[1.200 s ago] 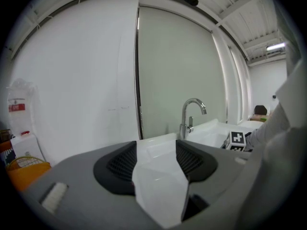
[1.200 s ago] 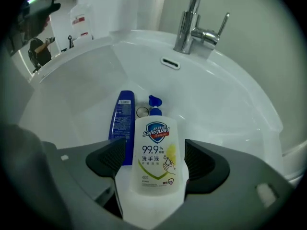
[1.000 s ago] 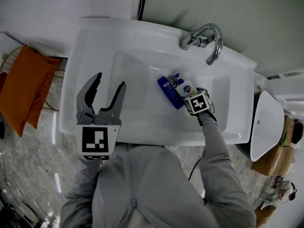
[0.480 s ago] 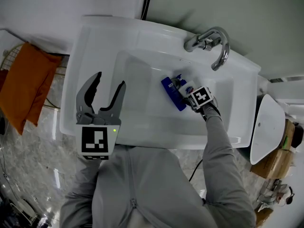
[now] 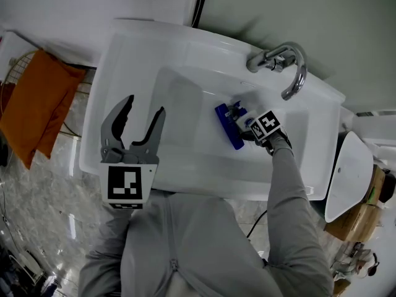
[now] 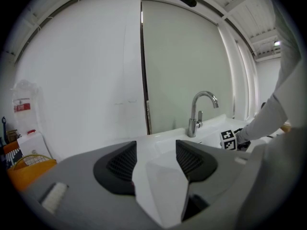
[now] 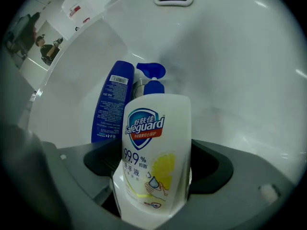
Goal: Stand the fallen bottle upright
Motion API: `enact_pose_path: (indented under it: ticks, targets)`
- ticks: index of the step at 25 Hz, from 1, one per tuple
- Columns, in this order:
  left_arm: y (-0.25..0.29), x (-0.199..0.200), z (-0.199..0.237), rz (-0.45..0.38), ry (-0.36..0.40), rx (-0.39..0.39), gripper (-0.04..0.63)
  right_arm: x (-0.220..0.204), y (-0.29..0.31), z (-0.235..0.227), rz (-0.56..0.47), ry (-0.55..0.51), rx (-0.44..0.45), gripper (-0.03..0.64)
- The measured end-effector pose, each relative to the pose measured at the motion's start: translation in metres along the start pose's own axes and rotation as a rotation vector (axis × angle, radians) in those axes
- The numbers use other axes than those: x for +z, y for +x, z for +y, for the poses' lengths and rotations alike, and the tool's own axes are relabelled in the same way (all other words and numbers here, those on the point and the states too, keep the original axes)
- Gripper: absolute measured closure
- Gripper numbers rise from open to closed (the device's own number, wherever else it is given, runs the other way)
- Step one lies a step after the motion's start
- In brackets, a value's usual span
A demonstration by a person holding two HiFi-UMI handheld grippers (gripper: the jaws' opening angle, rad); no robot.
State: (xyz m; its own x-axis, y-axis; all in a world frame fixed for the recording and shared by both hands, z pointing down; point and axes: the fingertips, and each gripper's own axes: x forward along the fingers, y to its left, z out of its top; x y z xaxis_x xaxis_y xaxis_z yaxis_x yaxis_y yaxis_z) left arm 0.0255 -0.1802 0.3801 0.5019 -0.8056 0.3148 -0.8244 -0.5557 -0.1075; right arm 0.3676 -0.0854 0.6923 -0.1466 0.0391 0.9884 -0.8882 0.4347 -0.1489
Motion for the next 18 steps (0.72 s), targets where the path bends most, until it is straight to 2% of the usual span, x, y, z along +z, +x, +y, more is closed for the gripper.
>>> enact_pose_path:
  ticks: [5, 13, 18]
  targets:
    - [0.0006, 0.0001, 0.0024, 0.0, 0.001, 0.013, 0.291, 0.0008, 0.0006, -0.0002, -0.004, -0.001, 0.02, 0.209]
    - [0.0029, 0.003, -0.002, -0.006, 0.005, 0.003, 0.291, 0.0022, -0.0022, -0.0018, -0.005, -0.058, -0.051, 0.201]
    - [0.003, 0.0024, -0.0022, -0.01, 0.003, -0.003, 0.291, 0.0041, -0.0067, -0.0048, -0.042, -0.033, -0.083, 0.202]
